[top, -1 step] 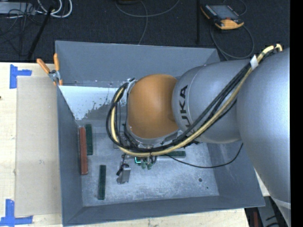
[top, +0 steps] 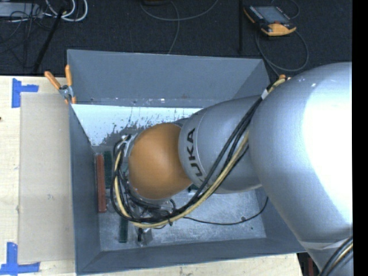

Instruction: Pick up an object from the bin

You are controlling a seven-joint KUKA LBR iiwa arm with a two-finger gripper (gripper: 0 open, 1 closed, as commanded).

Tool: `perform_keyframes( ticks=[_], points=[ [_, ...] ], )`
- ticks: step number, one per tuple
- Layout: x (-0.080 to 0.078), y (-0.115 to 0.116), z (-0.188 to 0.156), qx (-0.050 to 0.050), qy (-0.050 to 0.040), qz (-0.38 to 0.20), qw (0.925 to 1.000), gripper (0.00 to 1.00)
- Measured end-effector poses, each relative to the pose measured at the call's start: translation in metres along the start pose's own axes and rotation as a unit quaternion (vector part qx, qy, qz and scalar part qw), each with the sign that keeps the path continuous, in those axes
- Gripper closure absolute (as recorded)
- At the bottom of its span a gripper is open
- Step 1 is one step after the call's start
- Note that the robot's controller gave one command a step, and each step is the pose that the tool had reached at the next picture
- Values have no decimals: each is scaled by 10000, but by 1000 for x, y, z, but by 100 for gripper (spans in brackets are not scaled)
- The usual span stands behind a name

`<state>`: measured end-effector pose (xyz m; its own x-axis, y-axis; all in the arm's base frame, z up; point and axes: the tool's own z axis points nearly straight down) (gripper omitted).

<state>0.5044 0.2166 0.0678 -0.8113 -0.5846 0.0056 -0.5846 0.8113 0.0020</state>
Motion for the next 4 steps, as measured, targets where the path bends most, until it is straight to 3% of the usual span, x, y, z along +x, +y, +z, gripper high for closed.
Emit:
perform_keyframes(
  ticks=[1, 2, 3, 4],
  points=[
    [4, 13, -32, 12, -32, -2247, 9744, 0],
    [-4, 9, -31, 13, -25, -3011, 9536, 0],
    [-17, 11, 0, 10, -20, -3454, 9385, 0],
    [-17, 11, 0, 6, -20, -3422, 9396, 0]
  ],
)
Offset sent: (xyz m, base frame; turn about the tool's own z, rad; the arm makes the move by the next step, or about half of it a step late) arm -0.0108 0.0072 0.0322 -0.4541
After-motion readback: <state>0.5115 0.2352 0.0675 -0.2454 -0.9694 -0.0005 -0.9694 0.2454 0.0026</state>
